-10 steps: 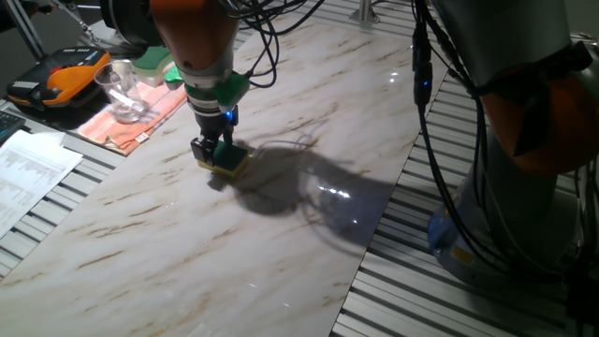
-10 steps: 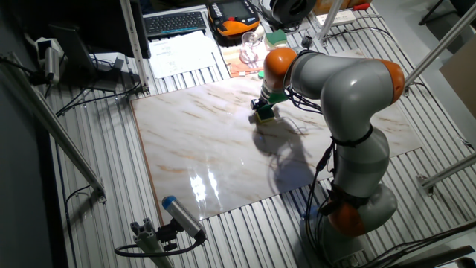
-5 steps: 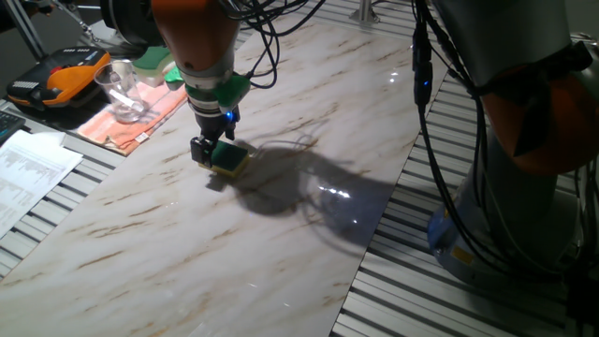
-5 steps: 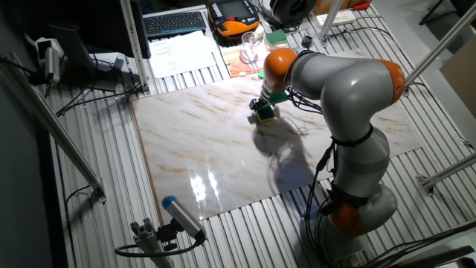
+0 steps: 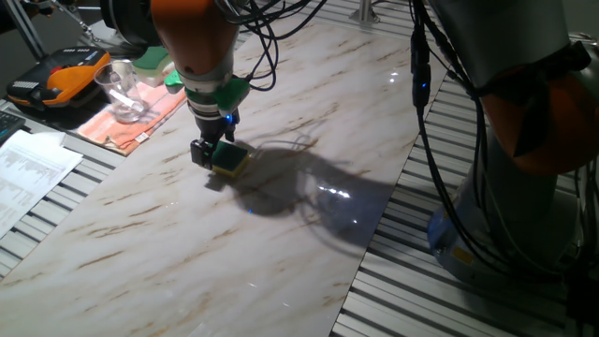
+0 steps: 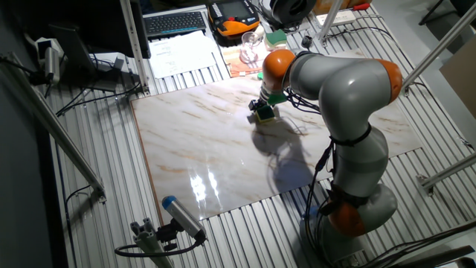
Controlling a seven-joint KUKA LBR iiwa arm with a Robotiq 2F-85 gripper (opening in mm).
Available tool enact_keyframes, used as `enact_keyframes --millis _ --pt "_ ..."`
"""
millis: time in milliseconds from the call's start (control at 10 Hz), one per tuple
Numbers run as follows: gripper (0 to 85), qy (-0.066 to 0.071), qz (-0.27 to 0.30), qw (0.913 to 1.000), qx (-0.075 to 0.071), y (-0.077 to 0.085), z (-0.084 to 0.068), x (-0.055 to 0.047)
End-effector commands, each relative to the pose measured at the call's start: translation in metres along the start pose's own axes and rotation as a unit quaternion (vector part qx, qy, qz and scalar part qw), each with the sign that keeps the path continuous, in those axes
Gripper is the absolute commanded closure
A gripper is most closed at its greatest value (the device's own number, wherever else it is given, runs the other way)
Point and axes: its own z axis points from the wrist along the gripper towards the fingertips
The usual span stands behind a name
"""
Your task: Clean the tabletop with a sponge
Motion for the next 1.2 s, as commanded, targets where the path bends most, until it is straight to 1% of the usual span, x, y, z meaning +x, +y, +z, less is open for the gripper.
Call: enact_keyframes --millis 0,300,400,500,1100 --pt "0.0 0.000 0.000 1.0000 -0.001 -0.0001 0.0015 -0.0001" --pt "0.0 0.000 0.001 1.0000 0.000 -0.0010 -0.0023 -0.0002" --pt "0.0 0.000 0.001 1.0000 -0.001 -0.0008 -0.0015 -0.0002" --pt "17.0 0.000 0.001 1.0000 -0.003 -0.0005 0.0000 0.0001" --pt "17.0 0.001 0.000 1.0000 -0.001 -0.0011 -0.0014 0.0002"
